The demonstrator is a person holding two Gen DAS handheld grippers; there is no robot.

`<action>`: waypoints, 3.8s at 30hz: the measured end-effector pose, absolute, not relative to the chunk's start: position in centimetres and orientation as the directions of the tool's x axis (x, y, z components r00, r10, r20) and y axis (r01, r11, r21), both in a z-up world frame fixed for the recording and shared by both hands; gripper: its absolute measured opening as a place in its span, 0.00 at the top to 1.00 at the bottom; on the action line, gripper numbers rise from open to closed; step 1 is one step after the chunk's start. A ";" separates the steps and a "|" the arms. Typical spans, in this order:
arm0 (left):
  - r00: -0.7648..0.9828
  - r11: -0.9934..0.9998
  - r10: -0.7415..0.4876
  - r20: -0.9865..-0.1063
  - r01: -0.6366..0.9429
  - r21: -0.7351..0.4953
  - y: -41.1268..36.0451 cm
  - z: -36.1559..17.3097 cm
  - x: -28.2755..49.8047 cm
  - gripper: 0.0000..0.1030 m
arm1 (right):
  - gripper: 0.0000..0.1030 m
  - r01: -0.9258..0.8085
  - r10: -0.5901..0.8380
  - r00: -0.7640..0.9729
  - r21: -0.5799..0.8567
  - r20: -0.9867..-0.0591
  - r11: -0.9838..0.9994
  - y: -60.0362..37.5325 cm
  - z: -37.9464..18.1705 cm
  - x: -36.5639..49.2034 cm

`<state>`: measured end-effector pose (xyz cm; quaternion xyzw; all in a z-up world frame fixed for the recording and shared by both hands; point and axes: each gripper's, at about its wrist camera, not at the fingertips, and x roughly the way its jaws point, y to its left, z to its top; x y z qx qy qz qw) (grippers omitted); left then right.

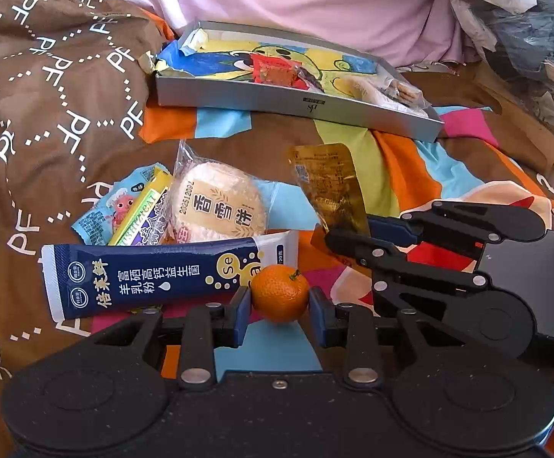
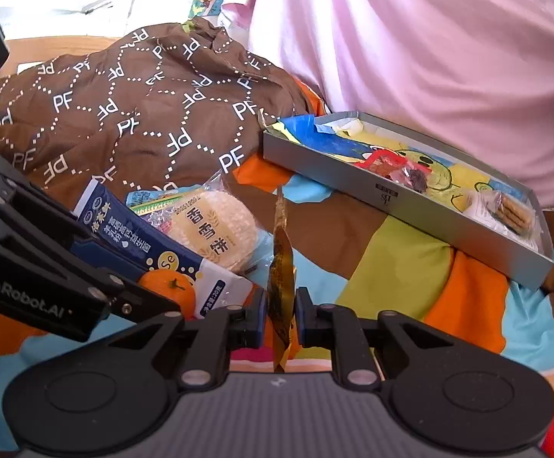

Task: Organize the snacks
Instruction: 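Close the right tool on the gold foil packet while the left tool closes on the mandarin orange, then carry the orange and gold packet over the tray and open both tools to drop them, then withdraw both tools from the tray back to the snack pile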

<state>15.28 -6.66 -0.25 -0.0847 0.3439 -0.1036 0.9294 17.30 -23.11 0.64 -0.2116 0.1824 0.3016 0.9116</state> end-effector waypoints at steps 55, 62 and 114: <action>0.836 0.998 -0.052 -0.546 0.032 -0.045 -10.4 7.4 37.5 0.66 | 0.83 -0.375 0.368 0.921 -0.039 -0.123 0.926 -27.7 5.3 30.6; 0.833 0.999 -0.044 -0.551 0.027 -0.039 -10.5 7.5 37.5 0.63 | 0.80 -0.364 0.354 0.925 -0.051 -0.137 0.930 -27.3 5.2 30.7; 0.849 0.965 0.057 -0.525 -0.182 -0.189 1.7 9.0 12.7 0.01 | 0.00 -0.449 0.428 0.882 -0.074 -0.196 0.890 -24.9 7.4 12.4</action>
